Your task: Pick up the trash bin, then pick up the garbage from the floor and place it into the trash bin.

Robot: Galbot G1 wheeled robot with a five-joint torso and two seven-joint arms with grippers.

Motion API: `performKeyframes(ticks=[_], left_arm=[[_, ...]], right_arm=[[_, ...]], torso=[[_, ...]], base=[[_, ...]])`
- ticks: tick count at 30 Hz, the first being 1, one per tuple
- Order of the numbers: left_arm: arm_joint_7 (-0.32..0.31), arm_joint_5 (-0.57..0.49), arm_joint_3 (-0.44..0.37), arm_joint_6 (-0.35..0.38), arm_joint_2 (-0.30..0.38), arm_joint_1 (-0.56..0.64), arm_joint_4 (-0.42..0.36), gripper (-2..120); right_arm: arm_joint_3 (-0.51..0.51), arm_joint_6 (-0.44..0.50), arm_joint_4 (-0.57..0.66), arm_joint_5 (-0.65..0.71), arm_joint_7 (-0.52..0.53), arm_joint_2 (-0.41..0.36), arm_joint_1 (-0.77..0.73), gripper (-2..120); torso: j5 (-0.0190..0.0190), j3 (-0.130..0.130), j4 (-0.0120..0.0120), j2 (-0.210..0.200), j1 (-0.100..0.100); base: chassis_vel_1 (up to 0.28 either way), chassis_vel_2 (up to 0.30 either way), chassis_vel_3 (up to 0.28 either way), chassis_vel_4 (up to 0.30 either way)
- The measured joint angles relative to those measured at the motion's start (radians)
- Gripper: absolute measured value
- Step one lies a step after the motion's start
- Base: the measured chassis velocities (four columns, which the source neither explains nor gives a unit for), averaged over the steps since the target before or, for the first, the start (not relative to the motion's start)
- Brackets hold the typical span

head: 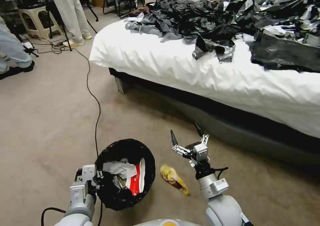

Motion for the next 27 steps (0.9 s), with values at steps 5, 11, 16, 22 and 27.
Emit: performKeyframes(ticks=[5, 11, 16, 22, 27], left_arm=[[0.0, 0.0, 0.0, 0.0, 0.0, -0.003, 0.0, 0], [0.0, -0.003, -0.004, 0.002, 0.002, -0.005, 0.0, 0], [0.0, -0.004, -0.004, 0.003, 0.004, -0.004, -0.001, 0], [0.0, -0.003, -0.003, 0.003, 0.003, -0.002, -0.004, 0], [-0.001, -0.002, -0.004, 0.004, 0.003, -0.001, -0.006, 0]], right_arm=[[0.001, 0.001, -0.004, 0.0, 0.0, 0.0, 0.009, 100], [0.004, -0.004, -0.01, -0.009, 0.002, -0.01, 0.027, 100], [-0.004, -0.061, -0.033, -0.007, 0.004, -0.033, 0.076, 100], [-0.051, -0.146, -0.077, 0.05, 0.007, -0.053, 0.147, 100], [-0.104, -0.281, -0.121, 0.129, 0.002, -0.079, 0.213, 100]], torso=[[0.0001, 0.0, -0.0001, 0.0, 0.0], [0.0001, 0.0, 0.0, 0.0, 0.0], [0.0001, 0.0, -0.0001, 0.0, 0.0], [0.0002, 0.0, 0.0, 0.0, 0.0], [0.0002, 0.0, 0.0001, 0.0, 0.0]], base=[[0.028, -0.022, -0.029, 0.023], [0.0, 0.0, 0.0, 0.0], [0.0, 0.0, 0.0, 0.0], [0.0, 0.0, 0.0, 0.0], [0.0, 0.0, 0.0, 0.0]])
